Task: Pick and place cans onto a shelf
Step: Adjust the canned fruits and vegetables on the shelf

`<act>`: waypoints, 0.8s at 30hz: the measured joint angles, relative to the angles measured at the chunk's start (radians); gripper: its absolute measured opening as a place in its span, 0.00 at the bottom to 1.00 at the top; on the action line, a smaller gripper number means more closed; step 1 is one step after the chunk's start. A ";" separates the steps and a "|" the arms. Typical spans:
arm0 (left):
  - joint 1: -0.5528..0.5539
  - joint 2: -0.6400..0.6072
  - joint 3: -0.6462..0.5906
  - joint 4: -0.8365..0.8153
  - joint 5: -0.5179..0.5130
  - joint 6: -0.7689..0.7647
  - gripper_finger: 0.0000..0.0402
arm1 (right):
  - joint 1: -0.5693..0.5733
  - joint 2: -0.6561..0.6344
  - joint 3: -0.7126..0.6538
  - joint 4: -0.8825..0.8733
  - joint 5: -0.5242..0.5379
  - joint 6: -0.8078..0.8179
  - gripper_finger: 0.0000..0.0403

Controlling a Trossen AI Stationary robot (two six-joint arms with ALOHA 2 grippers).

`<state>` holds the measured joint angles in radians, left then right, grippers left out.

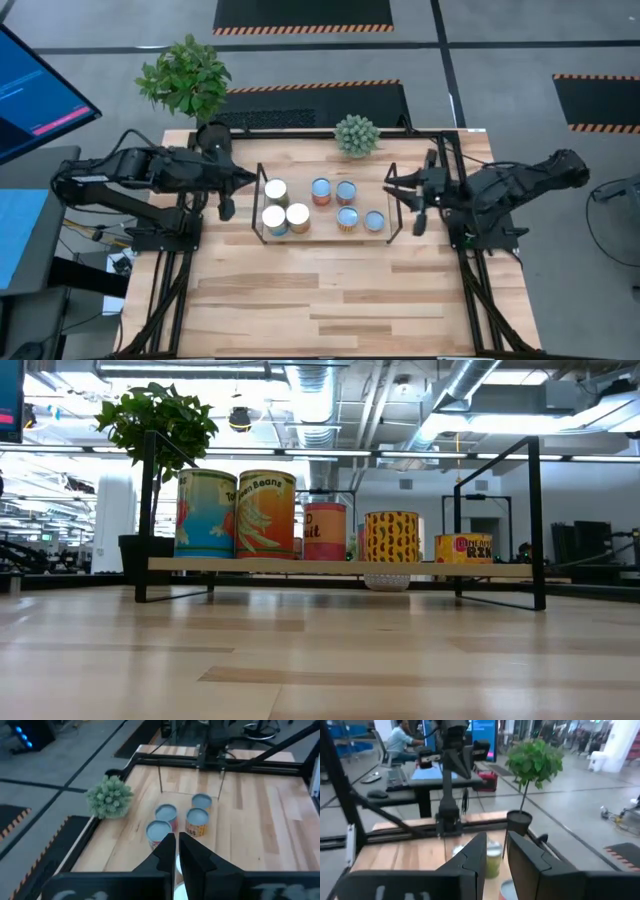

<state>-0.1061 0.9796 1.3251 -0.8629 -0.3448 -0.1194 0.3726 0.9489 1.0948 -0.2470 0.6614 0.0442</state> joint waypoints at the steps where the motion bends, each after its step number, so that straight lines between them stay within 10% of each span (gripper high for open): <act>1: -0.001 -0.007 0.000 0.000 0.001 0.004 0.02 | -0.016 0.021 0.000 0.038 -0.003 -0.031 0.25; 11: -0.001 -0.130 -0.276 0.219 0.032 -0.013 0.02 | -0.152 0.196 0.000 0.453 -0.193 -0.383 0.25; 24: -0.001 -0.426 -0.799 0.653 0.079 -0.076 0.02 | -0.478 0.438 0.164 0.371 -0.582 -0.107 0.25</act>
<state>-0.1066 0.5536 0.5265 -0.2100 -0.2658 -0.1956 -0.1056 1.3865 1.2587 0.1239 0.0792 -0.0629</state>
